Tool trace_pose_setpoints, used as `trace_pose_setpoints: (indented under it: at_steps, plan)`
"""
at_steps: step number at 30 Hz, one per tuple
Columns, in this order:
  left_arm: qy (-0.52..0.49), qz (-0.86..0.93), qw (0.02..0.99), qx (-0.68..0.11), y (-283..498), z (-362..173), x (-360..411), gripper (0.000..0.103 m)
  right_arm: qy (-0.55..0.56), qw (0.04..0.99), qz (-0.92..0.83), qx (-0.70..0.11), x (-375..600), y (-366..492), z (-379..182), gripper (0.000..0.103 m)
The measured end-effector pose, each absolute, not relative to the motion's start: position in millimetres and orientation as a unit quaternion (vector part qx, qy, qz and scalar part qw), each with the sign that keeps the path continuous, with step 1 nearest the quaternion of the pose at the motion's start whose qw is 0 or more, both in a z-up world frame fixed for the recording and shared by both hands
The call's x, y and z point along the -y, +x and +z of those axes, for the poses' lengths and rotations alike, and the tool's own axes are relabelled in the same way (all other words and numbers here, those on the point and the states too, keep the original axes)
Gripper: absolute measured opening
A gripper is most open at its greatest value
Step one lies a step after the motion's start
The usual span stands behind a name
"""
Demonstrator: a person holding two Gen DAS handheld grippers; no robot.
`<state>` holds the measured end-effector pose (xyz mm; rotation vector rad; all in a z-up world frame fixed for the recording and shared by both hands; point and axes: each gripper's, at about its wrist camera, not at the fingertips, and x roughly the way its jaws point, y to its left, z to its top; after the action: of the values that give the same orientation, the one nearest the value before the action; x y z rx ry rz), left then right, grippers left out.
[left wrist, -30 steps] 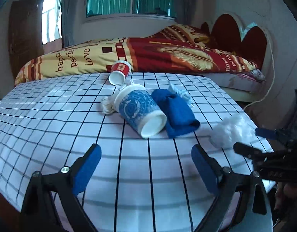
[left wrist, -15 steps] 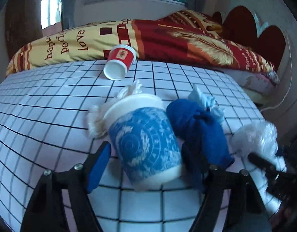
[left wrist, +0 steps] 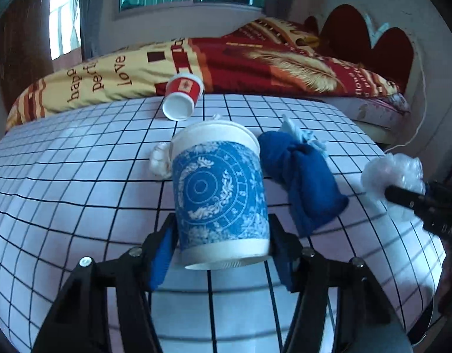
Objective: Collect trash
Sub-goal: 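Grasp the blue-patterned paper cup with the left gripper while the right grasps the plastic bag, then carry the paper cup and plastic bag over the bin and release both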
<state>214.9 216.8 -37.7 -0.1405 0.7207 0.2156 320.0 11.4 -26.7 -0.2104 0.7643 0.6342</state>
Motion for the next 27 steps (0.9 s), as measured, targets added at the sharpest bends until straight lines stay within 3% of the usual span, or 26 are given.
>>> trace_pose_setpoints:
  at_steps: [27]
  plan:
    - [-0.031,-0.02,0.951,-0.307,115.3,-9.3,-88.5,0.06,-0.086,0.933,0.189,-0.294,184.5,148.6,23.1,0.044]
